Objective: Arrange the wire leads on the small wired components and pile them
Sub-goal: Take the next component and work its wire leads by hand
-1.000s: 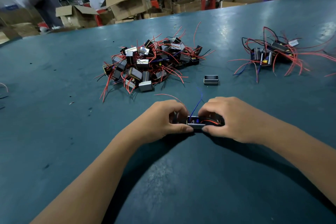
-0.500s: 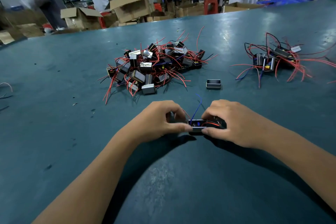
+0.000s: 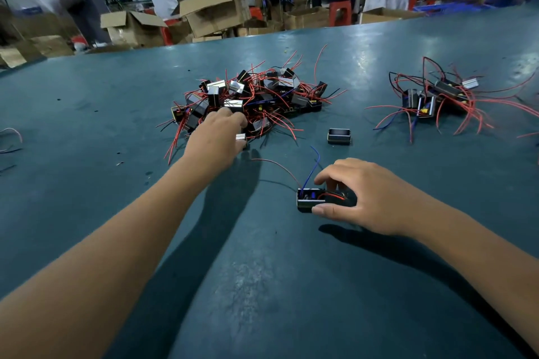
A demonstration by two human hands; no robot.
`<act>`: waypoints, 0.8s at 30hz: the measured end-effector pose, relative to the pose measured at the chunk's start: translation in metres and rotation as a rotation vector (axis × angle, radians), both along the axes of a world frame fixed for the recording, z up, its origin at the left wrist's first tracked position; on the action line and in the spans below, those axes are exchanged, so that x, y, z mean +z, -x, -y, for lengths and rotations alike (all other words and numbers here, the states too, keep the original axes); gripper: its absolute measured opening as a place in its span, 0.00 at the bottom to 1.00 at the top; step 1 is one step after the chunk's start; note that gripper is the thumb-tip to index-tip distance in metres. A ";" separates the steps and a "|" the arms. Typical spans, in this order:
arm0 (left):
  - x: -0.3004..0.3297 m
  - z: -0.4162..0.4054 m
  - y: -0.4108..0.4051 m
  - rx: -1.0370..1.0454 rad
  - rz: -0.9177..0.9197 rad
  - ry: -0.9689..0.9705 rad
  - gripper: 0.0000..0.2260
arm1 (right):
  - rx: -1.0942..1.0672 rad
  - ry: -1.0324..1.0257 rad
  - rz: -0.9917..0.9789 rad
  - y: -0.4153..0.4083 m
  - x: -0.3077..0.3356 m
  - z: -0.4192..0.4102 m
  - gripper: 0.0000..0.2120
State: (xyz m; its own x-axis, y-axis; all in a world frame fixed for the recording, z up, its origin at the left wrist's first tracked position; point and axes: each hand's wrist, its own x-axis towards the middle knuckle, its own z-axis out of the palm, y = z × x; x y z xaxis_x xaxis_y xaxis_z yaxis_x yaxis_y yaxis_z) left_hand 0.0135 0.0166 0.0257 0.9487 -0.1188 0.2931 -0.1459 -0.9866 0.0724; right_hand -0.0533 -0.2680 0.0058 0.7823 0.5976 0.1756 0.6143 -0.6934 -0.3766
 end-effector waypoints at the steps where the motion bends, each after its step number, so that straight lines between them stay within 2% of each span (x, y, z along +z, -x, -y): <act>1: 0.002 -0.001 -0.006 -0.012 -0.045 -0.111 0.16 | -0.001 0.000 -0.002 0.000 0.000 0.000 0.24; 4: 0.001 -0.004 -0.015 -0.037 -0.084 -0.304 0.17 | -0.015 -0.022 -0.004 0.001 0.001 0.000 0.23; 7: 0.000 -0.006 -0.017 -0.049 -0.037 -0.338 0.16 | -0.029 -0.036 -0.007 0.001 0.000 0.000 0.22; 9: 0.003 -0.007 -0.015 -0.048 -0.039 -0.257 0.14 | -0.041 -0.046 -0.013 0.001 0.000 0.001 0.22; 14: 0.026 0.000 0.003 -0.085 -0.069 0.278 0.09 | -0.040 0.015 -0.030 -0.001 0.000 0.003 0.21; 17: 0.038 0.008 0.017 -0.132 -0.005 0.336 0.09 | -0.010 0.049 -0.013 -0.001 -0.002 -0.001 0.15; 19: 0.039 0.014 0.027 -0.177 0.019 0.346 0.10 | 0.016 0.013 -0.010 0.002 -0.004 -0.007 0.14; 22: 0.033 0.021 0.038 -0.227 0.049 0.359 0.10 | 0.057 -0.065 -0.057 0.006 -0.007 -0.016 0.21; 24: 0.029 0.023 0.044 -0.243 0.065 0.449 0.09 | 0.052 -0.130 -0.105 0.006 -0.005 -0.013 0.24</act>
State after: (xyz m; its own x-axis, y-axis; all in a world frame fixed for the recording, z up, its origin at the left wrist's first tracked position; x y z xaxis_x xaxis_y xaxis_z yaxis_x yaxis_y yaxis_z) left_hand -0.0308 -0.0065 0.0548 0.8873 -0.1827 0.4236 -0.3858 -0.7973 0.4643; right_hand -0.0590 -0.2550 0.0006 0.7693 0.6151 0.1729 0.6003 -0.6032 -0.5252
